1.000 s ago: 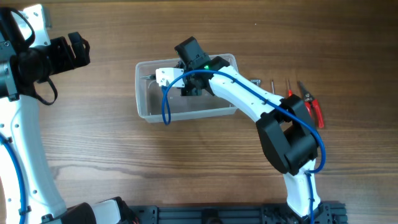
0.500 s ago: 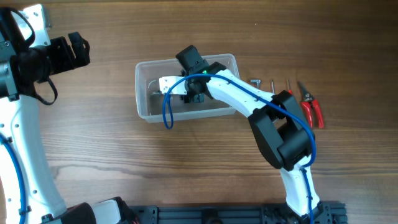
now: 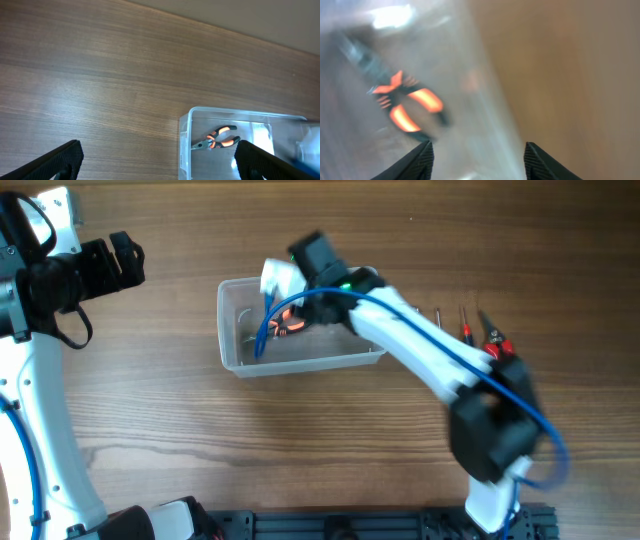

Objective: Pack container
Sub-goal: 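Open the right gripper and lift it back toward the tools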

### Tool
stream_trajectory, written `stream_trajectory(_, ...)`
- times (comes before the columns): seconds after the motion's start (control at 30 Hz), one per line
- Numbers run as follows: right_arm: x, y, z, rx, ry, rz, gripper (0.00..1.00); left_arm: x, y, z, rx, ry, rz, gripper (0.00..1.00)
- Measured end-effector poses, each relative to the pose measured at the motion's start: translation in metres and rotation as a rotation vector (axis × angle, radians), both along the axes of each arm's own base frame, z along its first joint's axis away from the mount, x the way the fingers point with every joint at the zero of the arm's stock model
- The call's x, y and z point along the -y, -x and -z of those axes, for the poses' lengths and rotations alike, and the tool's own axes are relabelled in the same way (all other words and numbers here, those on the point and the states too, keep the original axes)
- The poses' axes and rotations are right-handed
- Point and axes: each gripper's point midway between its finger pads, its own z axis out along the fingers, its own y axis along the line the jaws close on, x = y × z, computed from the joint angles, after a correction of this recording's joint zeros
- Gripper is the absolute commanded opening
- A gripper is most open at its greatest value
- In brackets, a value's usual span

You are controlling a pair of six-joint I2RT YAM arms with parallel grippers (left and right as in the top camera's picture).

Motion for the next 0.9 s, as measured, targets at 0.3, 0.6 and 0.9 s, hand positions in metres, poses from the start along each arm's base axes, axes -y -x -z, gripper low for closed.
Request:
stream_trajectory(0.3,0.200,0.018,-0.185,0.169,-0.282,0.607,0.79,0.000,0.000,0.000,0.000,0.000,0.000,1.00)
stream_trajectory(0.6,0.409,0.048,-0.062,-0.217,-0.403,1.316,0.76,0.000,0.000,0.000,-0.001,-0.001,-0.001,1.00)
stream_trajectory(0.9,0.435,0.082,0.069,-0.579,-0.374,1.456,0.64,-0.001,0.000,0.000,-0.002,-0.002,-0.002,1.00)
